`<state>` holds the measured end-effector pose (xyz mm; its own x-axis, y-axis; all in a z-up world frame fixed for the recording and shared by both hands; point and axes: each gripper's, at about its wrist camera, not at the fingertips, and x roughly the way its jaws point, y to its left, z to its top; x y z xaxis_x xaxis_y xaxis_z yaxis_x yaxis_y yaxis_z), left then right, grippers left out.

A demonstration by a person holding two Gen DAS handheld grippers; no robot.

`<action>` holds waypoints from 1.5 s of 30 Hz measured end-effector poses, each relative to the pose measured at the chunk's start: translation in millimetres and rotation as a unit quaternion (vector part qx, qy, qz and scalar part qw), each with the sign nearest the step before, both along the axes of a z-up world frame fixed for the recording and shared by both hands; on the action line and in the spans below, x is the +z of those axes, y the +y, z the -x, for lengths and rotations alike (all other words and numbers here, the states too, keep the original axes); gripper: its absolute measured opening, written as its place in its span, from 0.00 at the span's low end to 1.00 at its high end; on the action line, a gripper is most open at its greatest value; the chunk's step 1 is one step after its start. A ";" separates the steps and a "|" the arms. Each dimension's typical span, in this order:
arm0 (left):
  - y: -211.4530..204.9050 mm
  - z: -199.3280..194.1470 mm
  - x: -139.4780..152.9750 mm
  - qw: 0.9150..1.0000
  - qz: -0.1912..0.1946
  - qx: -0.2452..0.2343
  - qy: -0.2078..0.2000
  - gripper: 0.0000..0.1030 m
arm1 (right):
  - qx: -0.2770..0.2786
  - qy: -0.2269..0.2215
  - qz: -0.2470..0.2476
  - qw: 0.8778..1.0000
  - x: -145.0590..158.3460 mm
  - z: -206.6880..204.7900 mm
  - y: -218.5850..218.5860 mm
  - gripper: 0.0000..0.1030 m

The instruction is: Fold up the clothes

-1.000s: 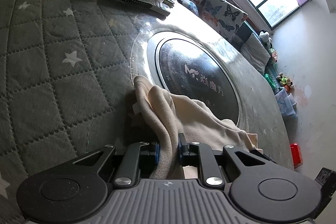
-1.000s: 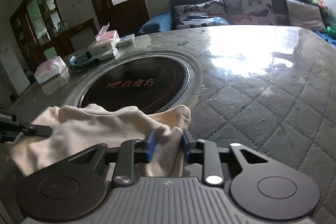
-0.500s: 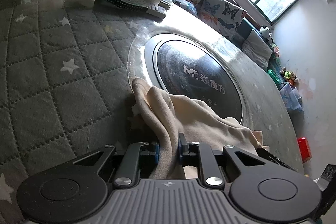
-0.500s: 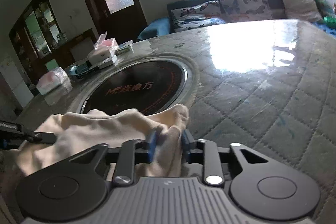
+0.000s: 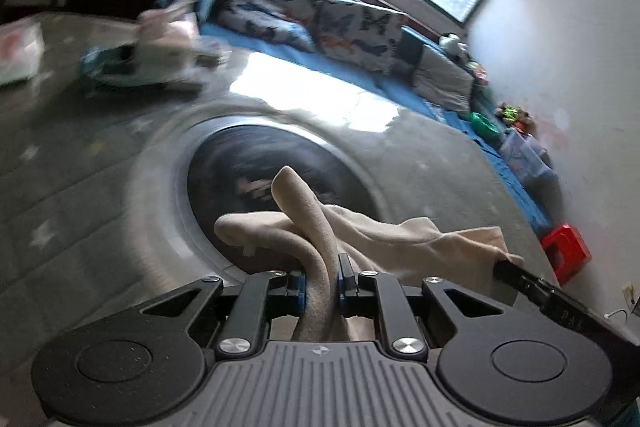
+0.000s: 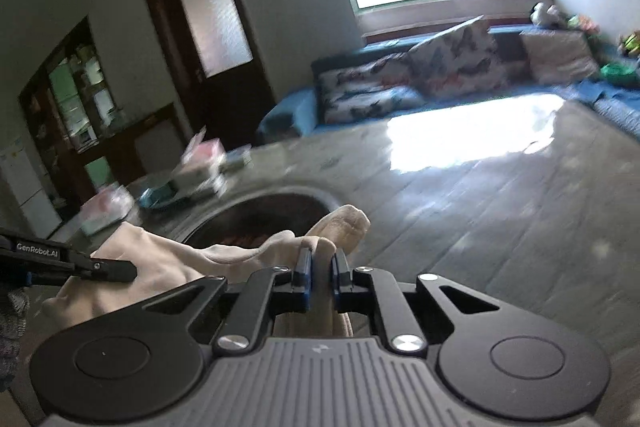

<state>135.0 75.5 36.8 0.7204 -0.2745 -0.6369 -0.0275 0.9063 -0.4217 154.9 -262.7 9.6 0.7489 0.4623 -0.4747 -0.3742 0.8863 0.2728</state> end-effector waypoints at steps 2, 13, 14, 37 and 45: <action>-19.0 -13.0 2.8 1.000 -0.003 -0.014 -0.004 0.14 | -0.021 -0.010 0.009 1.000 8.5 -5.1 -14.5 0.08; -114.5 -79.4 -0.5 0.997 -0.019 -0.081 -0.003 0.14 | -0.113 -0.026 0.053 0.992 24.6 -42.0 -85.9 0.08; -120.7 -84.5 -2.5 0.996 -0.021 -0.085 -0.001 0.15 | -0.118 -0.025 0.057 0.991 23.5 -45.6 -90.5 0.08; -128.3 -125.2 -45.1 0.994 -0.077 -0.063 0.045 0.36 | -0.203 0.053 0.103 0.972 -46.8 -96.2 -136.9 0.12; -145.4 -129.3 -25.8 0.993 -0.067 -0.094 0.007 0.34 | -0.148 0.045 0.089 0.984 -38.2 -103.2 -105.4 0.12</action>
